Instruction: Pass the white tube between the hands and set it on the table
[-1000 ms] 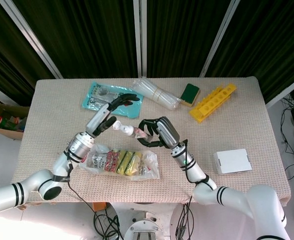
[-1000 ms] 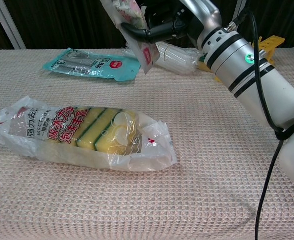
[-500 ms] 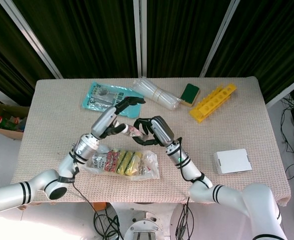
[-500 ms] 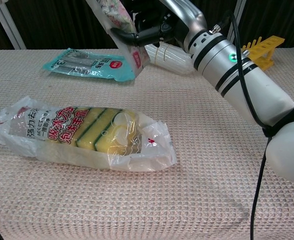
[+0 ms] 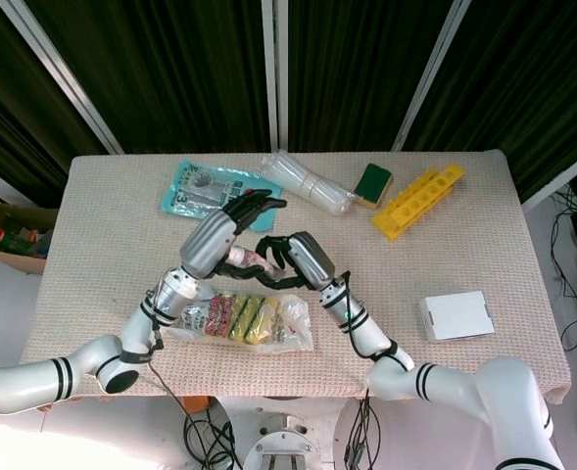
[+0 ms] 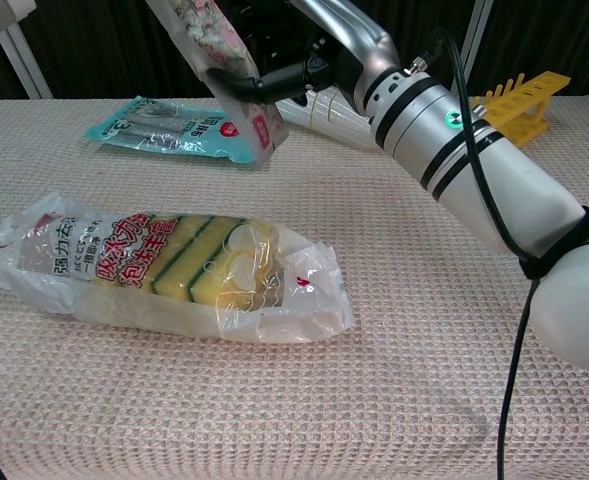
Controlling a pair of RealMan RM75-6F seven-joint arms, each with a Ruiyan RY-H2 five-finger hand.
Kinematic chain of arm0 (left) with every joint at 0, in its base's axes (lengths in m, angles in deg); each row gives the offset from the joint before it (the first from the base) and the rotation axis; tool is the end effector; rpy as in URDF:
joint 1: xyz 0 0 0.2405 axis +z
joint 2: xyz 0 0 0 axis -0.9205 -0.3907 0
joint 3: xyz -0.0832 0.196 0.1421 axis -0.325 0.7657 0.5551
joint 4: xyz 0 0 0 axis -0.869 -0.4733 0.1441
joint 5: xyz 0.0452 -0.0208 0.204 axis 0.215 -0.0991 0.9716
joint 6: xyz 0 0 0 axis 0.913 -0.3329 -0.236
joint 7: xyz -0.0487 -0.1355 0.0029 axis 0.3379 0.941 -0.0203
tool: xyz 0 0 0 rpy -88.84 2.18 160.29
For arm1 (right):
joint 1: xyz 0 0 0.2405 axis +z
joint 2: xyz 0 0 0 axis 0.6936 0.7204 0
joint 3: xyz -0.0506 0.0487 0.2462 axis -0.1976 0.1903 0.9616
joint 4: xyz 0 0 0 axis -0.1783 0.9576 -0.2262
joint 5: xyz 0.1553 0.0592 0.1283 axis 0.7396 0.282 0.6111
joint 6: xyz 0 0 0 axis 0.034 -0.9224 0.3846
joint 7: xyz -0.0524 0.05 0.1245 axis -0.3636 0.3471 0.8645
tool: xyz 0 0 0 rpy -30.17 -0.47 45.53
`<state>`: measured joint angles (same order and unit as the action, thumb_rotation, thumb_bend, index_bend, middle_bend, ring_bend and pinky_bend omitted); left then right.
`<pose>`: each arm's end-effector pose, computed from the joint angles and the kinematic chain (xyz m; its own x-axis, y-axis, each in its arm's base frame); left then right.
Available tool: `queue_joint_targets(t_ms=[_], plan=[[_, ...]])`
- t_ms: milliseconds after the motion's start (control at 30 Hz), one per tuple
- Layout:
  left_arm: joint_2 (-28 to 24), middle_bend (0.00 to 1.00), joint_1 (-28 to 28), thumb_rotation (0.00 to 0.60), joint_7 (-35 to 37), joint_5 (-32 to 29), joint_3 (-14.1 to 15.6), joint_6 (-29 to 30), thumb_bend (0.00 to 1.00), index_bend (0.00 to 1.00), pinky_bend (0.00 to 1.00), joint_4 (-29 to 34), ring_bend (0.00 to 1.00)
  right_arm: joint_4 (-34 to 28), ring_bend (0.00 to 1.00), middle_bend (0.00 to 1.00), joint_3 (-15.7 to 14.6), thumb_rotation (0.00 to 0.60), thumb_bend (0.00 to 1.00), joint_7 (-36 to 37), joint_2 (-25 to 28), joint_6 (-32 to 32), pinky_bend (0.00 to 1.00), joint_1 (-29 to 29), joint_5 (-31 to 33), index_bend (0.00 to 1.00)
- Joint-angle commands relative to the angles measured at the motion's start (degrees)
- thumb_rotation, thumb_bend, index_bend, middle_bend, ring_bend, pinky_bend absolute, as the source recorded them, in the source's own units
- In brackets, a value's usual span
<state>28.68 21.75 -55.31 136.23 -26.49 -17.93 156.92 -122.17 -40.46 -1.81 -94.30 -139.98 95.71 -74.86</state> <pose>-0.0507 0.3400 0.0534 -0.1392 0.2147 0.9667 0.7150 -0.6536 0.2481 -0.0348 -0.3504 -0.0614 -0.3394 -0.3919 0.8551 -0.6686 -0.5389 -0.5123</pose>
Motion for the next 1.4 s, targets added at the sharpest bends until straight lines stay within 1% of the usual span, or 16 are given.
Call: queue_joint_targets(t_ms=[33,200,533,833,1133,1233,1300,1400], plan=[[0.6,0.21,-0.3,0.008,-1.8,0.5,0.4,0.7,0.0,0.16,0.19,-0.6,0.12,-0.7,0.76,0.86,0.2,0.6,0.48,-0.2,0.3,0.5,0.9,0.1,0.3,1.0],[1.3,0.22,-0.7,0.006,-4.3,0.9,0.6,1.3,0.0,0.16,0.19,-1.4,0.12,-1.6,0.76,0.86,0.5,0.6,0.48,-0.5,0.5,1.2,0.9,0.3,0.7,1.0],[2.9,0.26,-1.2,0.007,-12.8,3.0,1.3,3.8,0.0,0.18,0.19,-4.8,0.12,-3.7,0.76,0.86,0.8,0.6,0.48,-1.4,1.1,2.9,0.9,0.1,2.1,1.0],[2.2,0.27,-1.3,0.008,-13.0,3.3,2.1,3.7,0.0,0.2,0.19,-3.5,0.14,-4.5,0.77,0.86,1.3,0.6,0.48,-1.7,1.2,4.2,0.9,0.2,3.0,1.0],[2.4,0.27,-1.4,0.001,-17.1,3.1,2.3,4.0,0.0,0.21,0.19,-4.9,0.14,-5.6,0.77,0.86,1.3,0.6,0.48,-1.6,1.7,4.9,0.9,-0.1,3.4,1.0],[2.2,0.28,-1.5,0.0,-19.2,3.3,2.7,3.7,0.0,0.25,0.19,-5.3,0.14,-6.5,0.77,0.86,1.3,0.6,0.48,-1.6,2.1,5.6,0.9,-0.3,3.9,1.0],[2.1,0.29,-1.6,0.0,-20.3,3.5,2.9,3.6,0.0,0.3,0.19,-5.4,0.14,-7.3,0.77,0.87,1.3,0.6,0.48,-1.5,2.6,6.4,0.9,-0.3,4.3,1.0],[2.0,0.31,-1.7,0.0,-21.4,3.3,3.2,3.1,0.0,0.35,0.18,-5.3,0.14,-8.2,0.77,0.87,1.3,0.6,0.48,-1.9,3.2,7.3,0.9,-0.4,4.7,1.0]])
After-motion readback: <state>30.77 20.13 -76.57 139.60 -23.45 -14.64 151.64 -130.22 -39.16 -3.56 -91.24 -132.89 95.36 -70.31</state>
